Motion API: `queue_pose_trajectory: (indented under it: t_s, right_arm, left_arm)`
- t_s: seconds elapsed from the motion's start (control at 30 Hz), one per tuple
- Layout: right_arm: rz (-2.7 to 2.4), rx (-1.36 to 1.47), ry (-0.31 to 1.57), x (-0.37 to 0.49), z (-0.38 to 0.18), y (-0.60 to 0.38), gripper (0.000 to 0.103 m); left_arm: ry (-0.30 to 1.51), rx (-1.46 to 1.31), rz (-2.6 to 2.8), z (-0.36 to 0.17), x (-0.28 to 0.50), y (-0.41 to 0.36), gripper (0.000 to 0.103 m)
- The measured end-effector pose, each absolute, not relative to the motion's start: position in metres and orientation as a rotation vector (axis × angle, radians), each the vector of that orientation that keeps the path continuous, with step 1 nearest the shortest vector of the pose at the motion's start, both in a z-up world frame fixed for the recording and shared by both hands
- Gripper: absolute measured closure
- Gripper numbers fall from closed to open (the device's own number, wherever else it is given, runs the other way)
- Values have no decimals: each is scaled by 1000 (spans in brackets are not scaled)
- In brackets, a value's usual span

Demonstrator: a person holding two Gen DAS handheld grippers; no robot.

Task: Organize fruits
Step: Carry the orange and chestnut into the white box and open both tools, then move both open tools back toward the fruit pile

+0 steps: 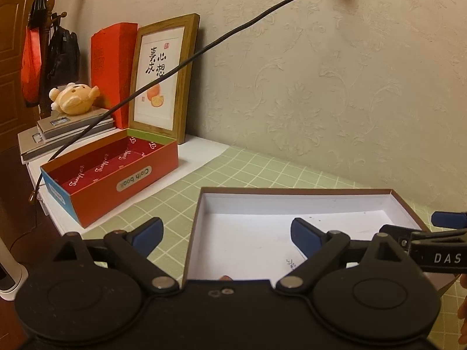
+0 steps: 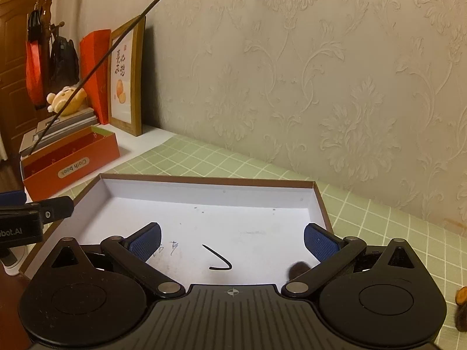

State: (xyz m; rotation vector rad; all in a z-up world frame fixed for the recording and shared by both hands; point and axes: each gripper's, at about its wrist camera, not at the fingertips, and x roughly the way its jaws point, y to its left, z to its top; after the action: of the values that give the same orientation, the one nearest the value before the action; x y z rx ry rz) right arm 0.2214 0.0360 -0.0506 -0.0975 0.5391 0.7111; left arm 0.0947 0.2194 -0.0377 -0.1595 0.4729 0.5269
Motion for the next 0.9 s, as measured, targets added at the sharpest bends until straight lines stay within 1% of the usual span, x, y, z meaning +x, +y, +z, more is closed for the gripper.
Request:
queue_pose_trajectory:
  t_s: [0.17, 0.3, 0.37, 0.67, 0.9]
  right_arm:
    - [710, -92, 541, 222, -50, 37, 0]
    - [707, -86, 538, 223, -51, 36, 0]
    - [703, -86, 537, 223, -51, 35, 0]
    - [683, -99, 536, 223, -52, 31, 0]
    - [598, -105, 506, 217, -42, 4, 0]
  left_arm:
    - [482, -155, 527, -39, 94, 221, 15]
    - [493, -138, 536, -41, 94, 222, 8]
    - [497, -132, 538, -42, 93, 222, 6]
    - [498, -124, 567, -39, 90, 225, 6]
    - [468, -124, 568, -29, 90, 210, 6]
